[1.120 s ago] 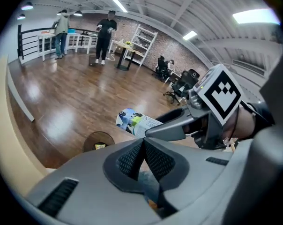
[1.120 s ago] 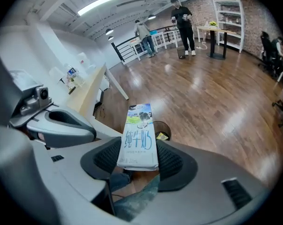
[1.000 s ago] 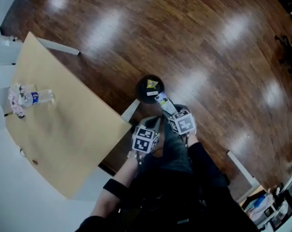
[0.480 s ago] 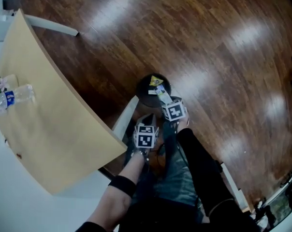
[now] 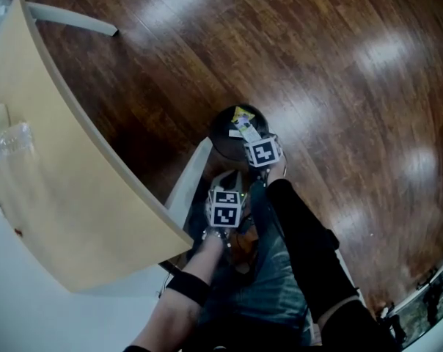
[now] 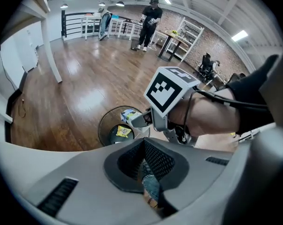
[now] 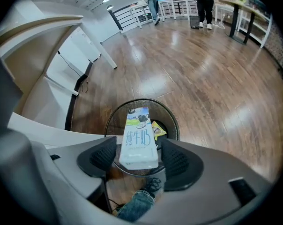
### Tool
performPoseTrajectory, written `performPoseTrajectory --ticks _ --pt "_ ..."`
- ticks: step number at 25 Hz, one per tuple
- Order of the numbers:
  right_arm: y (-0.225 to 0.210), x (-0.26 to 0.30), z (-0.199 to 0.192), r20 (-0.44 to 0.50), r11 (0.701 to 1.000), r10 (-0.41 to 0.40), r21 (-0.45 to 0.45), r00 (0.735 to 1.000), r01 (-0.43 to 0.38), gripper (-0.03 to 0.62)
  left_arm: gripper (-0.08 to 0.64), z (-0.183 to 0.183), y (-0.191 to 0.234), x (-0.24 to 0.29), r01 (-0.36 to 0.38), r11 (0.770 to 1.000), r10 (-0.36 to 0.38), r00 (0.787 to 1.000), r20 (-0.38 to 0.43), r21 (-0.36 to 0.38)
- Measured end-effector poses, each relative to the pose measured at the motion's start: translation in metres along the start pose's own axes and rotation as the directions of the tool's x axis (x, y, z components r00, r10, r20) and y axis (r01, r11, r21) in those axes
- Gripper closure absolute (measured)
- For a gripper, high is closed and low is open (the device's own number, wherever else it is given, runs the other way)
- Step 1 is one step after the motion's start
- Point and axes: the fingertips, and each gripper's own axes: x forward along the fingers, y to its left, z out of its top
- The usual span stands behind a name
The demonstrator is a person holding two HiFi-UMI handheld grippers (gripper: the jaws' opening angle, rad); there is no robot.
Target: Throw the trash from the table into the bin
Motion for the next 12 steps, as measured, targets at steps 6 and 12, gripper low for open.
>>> performPoseTrajectory --ticks 6,12 --pt "0.011 0.001 0.001 0.002 0.998 0.052 0.033 0.999 -0.053 0.244 0.552 -0.001 0.005 0.001 -0.016 1.000 0.016 1.000 -0.001 -0.019" --pt "0.015 -0.011 -0.001 0.032 0.995 0.084 0.048 0.996 -0.085 0.245 0.552 -0.005 -0.002 0.002 -0.010 1.000 0.010 1.000 -0.017 -0.022"
